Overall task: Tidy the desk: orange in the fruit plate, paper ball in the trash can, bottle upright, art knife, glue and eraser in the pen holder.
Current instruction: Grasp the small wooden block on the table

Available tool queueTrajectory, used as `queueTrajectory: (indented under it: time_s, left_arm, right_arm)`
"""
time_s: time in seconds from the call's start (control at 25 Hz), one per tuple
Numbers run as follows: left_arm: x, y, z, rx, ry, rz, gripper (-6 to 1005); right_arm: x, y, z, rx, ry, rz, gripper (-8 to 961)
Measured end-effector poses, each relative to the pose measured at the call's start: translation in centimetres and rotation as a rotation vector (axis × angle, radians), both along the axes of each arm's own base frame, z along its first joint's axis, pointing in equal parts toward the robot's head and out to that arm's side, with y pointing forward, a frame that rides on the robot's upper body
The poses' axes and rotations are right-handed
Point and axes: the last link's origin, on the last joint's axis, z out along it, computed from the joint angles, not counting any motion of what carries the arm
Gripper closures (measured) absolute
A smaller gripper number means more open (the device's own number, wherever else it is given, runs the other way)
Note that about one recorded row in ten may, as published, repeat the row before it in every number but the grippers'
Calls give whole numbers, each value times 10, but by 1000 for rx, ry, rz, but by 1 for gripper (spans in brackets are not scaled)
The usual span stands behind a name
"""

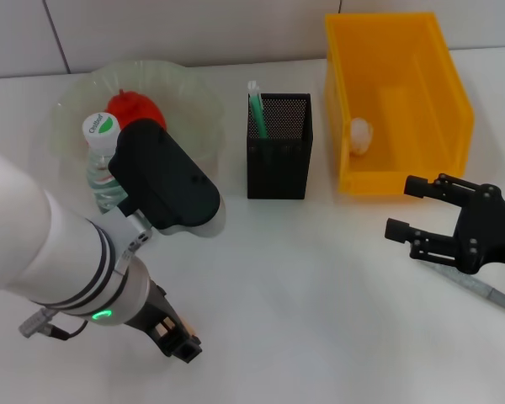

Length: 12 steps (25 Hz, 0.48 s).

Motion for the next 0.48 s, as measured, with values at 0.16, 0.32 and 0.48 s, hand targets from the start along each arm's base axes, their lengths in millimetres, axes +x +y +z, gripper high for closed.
queueTrajectory:
  time_s: [0.16,0.32,0.48]
  left_arm:
    - [0,2,-1,0,3,-5,225]
    - [0,3,-3,-7,14,-5,227]
    - [0,4,-3,-10,18,-7,228]
  right_arm:
    - [0,0,-1,2,-2,6,191]
    - [0,1,-2,-1,3,4,191]
    - [0,1,-2,2,3,2,191]
